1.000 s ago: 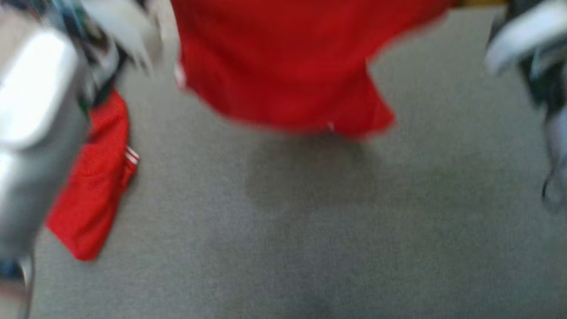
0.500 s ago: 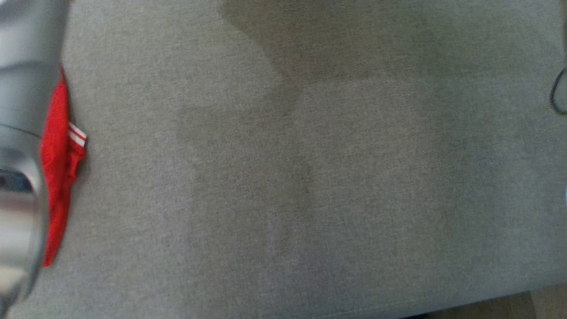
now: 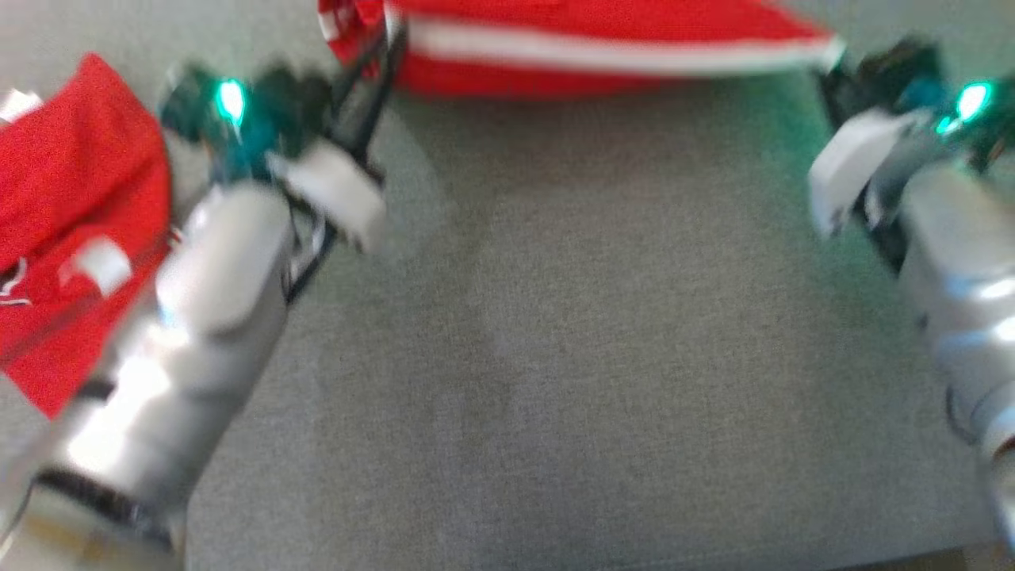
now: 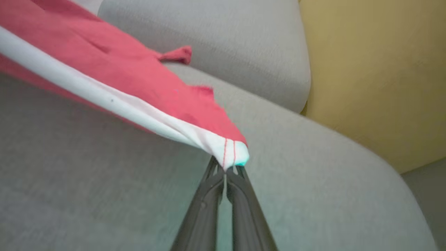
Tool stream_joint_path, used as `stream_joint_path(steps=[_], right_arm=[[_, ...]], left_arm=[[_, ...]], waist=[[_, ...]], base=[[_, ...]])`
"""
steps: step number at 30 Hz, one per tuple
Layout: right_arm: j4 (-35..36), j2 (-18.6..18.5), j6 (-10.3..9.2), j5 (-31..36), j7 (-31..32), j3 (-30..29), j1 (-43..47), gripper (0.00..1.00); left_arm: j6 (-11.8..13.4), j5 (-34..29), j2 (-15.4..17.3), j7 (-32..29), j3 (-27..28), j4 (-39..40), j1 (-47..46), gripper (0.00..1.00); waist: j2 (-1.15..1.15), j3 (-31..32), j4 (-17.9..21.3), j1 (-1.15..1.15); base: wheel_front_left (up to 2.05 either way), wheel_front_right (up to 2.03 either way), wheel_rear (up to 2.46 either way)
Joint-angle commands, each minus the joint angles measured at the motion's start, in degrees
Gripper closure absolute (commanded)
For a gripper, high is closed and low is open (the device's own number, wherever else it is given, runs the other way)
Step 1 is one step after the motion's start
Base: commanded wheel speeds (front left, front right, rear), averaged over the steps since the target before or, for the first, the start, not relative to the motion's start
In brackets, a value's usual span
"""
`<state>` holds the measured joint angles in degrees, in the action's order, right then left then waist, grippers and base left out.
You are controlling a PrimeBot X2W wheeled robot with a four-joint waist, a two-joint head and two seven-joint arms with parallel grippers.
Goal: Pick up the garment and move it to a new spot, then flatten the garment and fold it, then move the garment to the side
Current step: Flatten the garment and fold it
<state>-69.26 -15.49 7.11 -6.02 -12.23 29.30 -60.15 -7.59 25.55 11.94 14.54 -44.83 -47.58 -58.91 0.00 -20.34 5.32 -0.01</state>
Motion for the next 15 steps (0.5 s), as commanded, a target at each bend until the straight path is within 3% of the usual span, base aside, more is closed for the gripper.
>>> stream_joint_path(steps=[1, 5, 9, 15], right_arm=[[1.1, 0.0, 0.37, -3.6, 1.7, 3.0, 1.9, 1.00], [5.3, -3.5, 0.37, -13.9, 9.0, 12.9, 7.4, 1.00], [14.0, -10.5, 0.37, -25.6, 17.4, 21.2, 11.3, 1.00], [27.4, -21.0, 0.37, -38.5, 26.9, 29.4, 15.4, 1.00]], left_arm=[[0.1, 0.8, 3.4, 0.4, 0.5, 3.6, 0.8, 1.00], [0.1, 2.3, 6.4, 0.4, -2.3, 8.4, 9.6, 1.00], [0.3, 2.9, 8.3, 0.4, -4.4, 12.0, 16.3, 1.00], [2.9, 3.1, 9.1, -0.1, -6.5, 17.0, 24.7, 1.00]], waist=[[0.00, 2.9, -0.1, 0.01], [0.00, 6.6, -0.1, 0.01], [0.00, 10.1, -0.1, 0.01], [0.00, 15.5, -0.1, 0.01]], base=[[0.00, 0.00, 0.00], [0.00, 0.00, 0.00], [0.00, 0.00, 0.00], [0.00, 0.00, 0.00]])
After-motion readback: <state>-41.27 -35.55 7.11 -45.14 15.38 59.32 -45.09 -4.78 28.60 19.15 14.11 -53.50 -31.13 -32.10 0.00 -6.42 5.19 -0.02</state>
